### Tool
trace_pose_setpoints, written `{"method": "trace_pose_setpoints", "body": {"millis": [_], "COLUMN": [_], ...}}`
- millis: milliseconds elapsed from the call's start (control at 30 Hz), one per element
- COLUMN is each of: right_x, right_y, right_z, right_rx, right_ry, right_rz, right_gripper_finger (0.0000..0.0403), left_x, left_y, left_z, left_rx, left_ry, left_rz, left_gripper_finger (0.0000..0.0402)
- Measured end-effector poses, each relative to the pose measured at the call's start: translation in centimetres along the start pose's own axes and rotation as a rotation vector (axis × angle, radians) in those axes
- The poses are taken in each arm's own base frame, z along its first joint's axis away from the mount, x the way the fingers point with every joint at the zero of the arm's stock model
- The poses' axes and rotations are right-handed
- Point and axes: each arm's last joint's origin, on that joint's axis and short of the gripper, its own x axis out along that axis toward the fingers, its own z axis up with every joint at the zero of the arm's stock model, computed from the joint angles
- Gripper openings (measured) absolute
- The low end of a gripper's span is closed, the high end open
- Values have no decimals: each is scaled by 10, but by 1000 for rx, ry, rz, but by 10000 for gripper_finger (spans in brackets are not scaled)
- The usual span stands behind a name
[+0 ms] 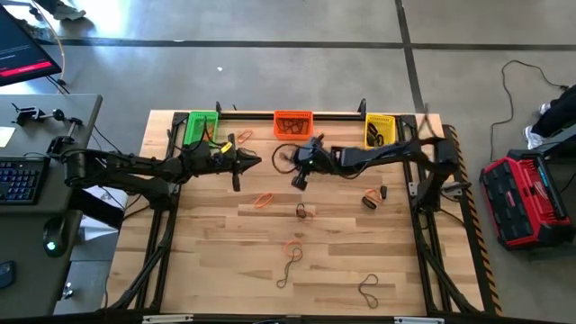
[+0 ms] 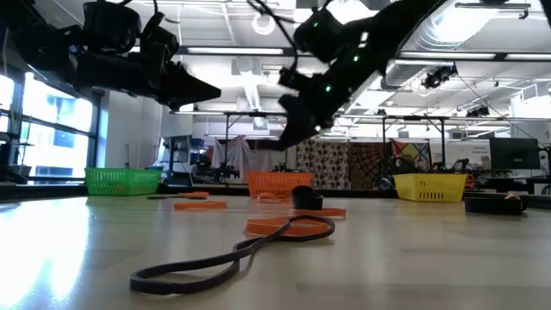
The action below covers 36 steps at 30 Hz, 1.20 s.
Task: Sort rubber bands into baskets
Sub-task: Put the top black rubber band into the yellow bin
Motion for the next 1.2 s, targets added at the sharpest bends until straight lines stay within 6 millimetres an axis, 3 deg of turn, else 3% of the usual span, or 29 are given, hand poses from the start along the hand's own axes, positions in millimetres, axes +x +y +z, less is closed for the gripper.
{"method": "trace_pose_setpoints", "body": {"millis": [233,533,733,1033,1200], "right_x": [-51,-103,-109,-108,-102], "right_y": [-50,-113,-143,-179,-188], "right_z": [-15,-80,-117,-143,-156], "right_rx": [154,471,643,798,840], "right_ry": [60,134,202,309,383], "right_rz": [-204,-495,-598,-651,-671], "right_gripper_finger": [1,0,0,0,0], "left_x": [0,0,0,0,0], "left_y": [0,0,0,0,0], "left_z": [0,0,0,0,0], "left_rx": [2,2,2,1,1], "left_ry": [-1,-1,-1,-1,-1], "left_rz": [0,0,0,-1,-1], "left_gripper_finger": [9,9,9,9,9]}}
